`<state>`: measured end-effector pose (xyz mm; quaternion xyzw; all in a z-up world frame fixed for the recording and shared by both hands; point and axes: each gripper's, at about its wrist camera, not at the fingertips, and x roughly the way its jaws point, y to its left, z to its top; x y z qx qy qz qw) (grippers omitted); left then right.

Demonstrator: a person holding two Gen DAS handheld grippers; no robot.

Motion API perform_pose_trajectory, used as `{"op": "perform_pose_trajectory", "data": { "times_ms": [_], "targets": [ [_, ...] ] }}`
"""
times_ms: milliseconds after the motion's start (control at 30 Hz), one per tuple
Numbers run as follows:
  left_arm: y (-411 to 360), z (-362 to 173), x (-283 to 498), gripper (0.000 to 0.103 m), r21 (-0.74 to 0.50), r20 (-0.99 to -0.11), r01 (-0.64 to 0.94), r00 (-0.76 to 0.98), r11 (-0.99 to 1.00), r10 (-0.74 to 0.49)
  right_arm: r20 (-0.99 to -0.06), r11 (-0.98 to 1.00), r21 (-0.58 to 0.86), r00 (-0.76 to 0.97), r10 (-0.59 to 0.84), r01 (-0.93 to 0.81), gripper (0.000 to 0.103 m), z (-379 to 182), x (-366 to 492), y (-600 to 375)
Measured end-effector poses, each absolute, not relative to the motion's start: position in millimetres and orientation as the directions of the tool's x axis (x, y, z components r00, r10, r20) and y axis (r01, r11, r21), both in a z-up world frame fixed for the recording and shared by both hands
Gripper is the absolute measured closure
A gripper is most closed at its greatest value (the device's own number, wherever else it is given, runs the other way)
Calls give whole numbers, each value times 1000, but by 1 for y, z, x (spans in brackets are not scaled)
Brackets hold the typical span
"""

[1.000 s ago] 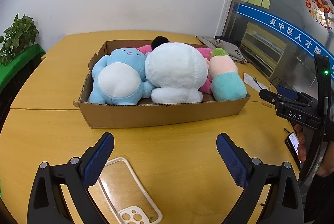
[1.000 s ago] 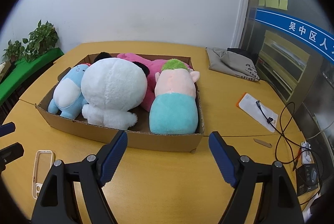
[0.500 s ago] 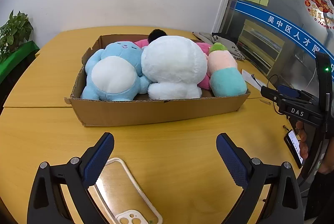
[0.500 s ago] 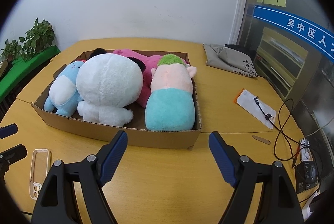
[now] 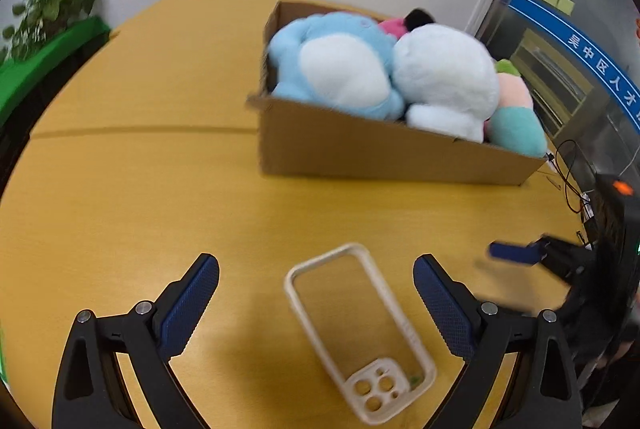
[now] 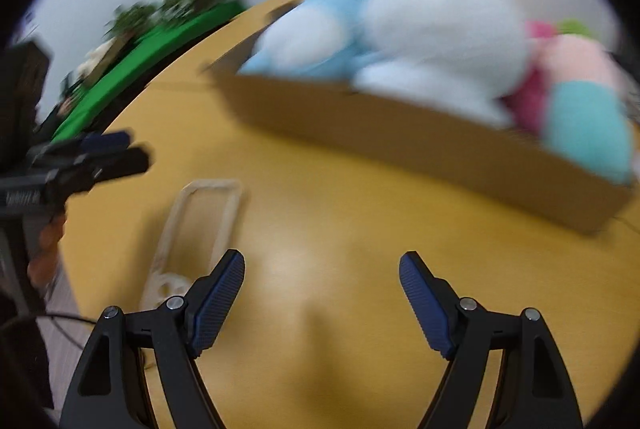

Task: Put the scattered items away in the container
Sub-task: 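Move both grippers to the clear phone case and pinch its rim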

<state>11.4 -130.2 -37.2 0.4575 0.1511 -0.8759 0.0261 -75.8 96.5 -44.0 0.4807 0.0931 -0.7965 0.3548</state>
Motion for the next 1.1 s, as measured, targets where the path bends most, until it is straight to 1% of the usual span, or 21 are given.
{"op": "perform_pose_trajectory", "data": {
  "times_ms": [33, 67, 100, 167, 200, 233, 300, 333, 367, 400, 433, 467, 500, 600, 733, 767, 833, 900, 967, 1033, 1100],
  "targets": [
    [-132, -43, 12, 8, -250, -818, 185, -566, -950, 105, -838, -704, 207, -247, -486, 680, 24, -53, -69, 81],
    [-134, -50, 13, 16, -255, -829, 186, -548, -949, 115, -845, -683, 210, -222, -486, 699, 24, -61, -64, 68],
    [-135, -59, 12, 20, -257, -842, 189, -526, -948, 124, -859, -669, 197, -202, -470, 716, 22, -71, -59, 56],
    [-137, -73, 11, 34, -272, -858, 196, -494, -942, 145, -863, -661, 98, -267, -429, 744, 23, -76, -48, 41],
    [-138, -81, 10, 37, -294, -862, 198, -478, -935, 170, -865, -653, 47, -296, -405, 755, 24, -77, -42, 36],
    [-137, -83, 11, 40, -300, -858, 193, -483, -934, 175, -864, -649, 36, -303, -403, 760, 24, -77, -40, 34],
    [-129, -83, 9, 50, -297, -859, 160, -475, -941, 191, -862, -642, 36, -301, -407, 766, 28, -76, -38, 36],
    [-126, -83, 6, 65, -284, -863, 151, -470, -947, 184, -862, -637, 36, -298, -409, 770, 29, -75, -38, 39],
    [-122, -83, 4, 79, -271, -870, 144, -460, -952, 178, -862, -637, 37, -298, -411, 770, 36, -74, -39, 42],
    [-118, -84, 2, 84, -269, -874, 133, -450, -954, 184, -861, -638, 39, -298, -412, 769, 43, -73, -40, 48],
    [-115, -84, 0, 83, -276, -874, 122, -444, -953, 196, -860, -636, 43, -296, -415, 770, 47, -71, -42, 54],
    [-112, -83, -1, 83, -275, -875, 116, -441, -954, 199, -859, -631, 53, -287, -424, 774, 56, -70, -44, 60],
    [-107, -82, -3, 83, -264, -878, 106, -438, -959, 194, -858, -626, 57, -283, -429, 777, 70, -70, -46, 66],
    [-93, -81, -9, 83, -281, -875, 76, -430, -957, 223, -860, -621, 81, -260, -439, 780, 89, -68, -56, 88],
    [-75, -80, -20, 84, -277, -875, 60, -428, -959, 226, -865, -620, 75, -259, -430, 781, 95, -66, -54, 106],
    [-71, -78, -22, 87, -275, -874, 58, -431, -960, 224, -864, -624, 66, -268, -426, 779, 98, -66, -51, 109],
    [-67, -72, -24, 103, -275, -868, 46, -442, -960, 227, -860, -638, 61, -284, -424, 768, 97, -66, -46, 115],
    [-60, -60, -27, 103, -294, -849, 10, -462, -956, 256, -843, -650, 83, -295, -450, 755, 98, -63, -43, 125],
    [-49, -45, -30, 103, -273, -840, -28, -481, -962, 252, -811, -656, 127, -303, -501, 744, 98, -53, -40, 137],
    [-40, -31, -37, 103, -247, -832, -59, -499, -967, 243, -787, -668, 119, -340, -514, 735, 98, -41, -39, 146],
    [-35, -26, -45, 103, -235, -832, -73, -501, -969, 239, -785, -675, 100, -359, -505, 731, 98, -34, -41, 151]
  ]
}}
